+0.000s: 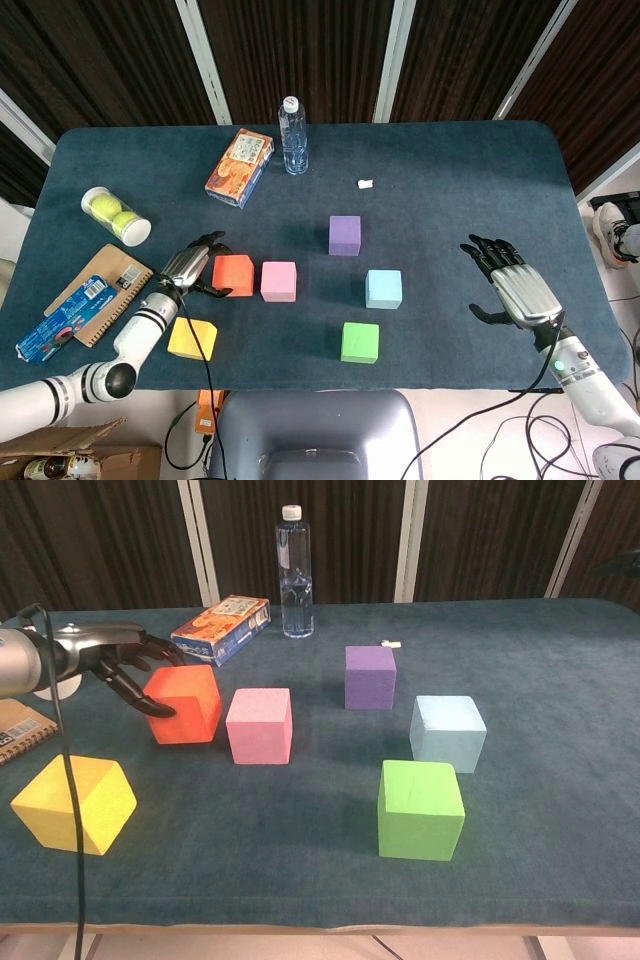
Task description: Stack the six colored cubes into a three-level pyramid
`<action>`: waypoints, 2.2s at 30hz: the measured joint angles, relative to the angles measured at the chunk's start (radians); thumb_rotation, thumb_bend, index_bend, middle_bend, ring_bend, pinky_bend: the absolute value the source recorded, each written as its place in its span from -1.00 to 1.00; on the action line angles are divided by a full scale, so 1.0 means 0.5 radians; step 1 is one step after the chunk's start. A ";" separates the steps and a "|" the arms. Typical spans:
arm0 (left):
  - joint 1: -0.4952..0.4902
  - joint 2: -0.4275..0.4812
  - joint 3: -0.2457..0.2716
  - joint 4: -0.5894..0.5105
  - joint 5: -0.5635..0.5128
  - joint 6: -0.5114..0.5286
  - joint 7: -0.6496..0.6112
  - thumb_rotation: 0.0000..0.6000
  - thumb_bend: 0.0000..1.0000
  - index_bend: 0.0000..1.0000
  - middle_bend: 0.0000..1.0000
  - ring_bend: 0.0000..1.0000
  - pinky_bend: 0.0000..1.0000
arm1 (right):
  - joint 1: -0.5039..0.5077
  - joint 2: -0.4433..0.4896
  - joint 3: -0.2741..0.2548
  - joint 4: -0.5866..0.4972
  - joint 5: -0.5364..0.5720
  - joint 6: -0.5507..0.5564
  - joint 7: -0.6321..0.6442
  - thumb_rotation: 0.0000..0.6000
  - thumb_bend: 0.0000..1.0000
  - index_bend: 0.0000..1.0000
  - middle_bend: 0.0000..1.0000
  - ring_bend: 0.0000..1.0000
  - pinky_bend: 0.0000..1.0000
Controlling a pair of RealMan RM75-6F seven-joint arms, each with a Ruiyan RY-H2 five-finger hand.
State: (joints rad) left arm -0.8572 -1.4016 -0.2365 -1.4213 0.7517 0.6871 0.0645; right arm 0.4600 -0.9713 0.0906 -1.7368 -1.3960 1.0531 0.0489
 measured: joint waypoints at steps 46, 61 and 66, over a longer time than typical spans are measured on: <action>-0.115 -0.293 0.038 0.239 -0.109 -0.017 0.079 1.00 -0.53 -0.18 -0.88 -1.00 -0.79 | -0.011 0.060 -0.009 0.042 -0.024 -0.055 0.126 1.00 -0.57 -1.00 -1.00 -1.00 -1.00; -0.123 -0.287 0.054 0.248 -0.104 -0.048 0.082 1.00 -0.67 -0.54 -0.88 -1.00 -0.79 | -0.010 0.064 -0.005 0.038 -0.014 -0.065 0.121 1.00 -0.56 -1.00 -1.00 -1.00 -1.00; -0.125 -0.280 0.059 0.243 -0.100 -0.046 0.088 1.00 -0.72 -0.60 -0.88 -1.00 -0.79 | -0.010 0.065 -0.006 0.036 -0.010 -0.070 0.118 1.00 -0.57 -1.00 -1.00 -1.00 -1.00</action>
State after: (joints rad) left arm -0.9199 -1.5416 -0.2071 -1.2997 0.7015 0.6642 0.1086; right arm 0.4551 -0.9390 0.0874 -1.7188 -1.4010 1.0182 0.1080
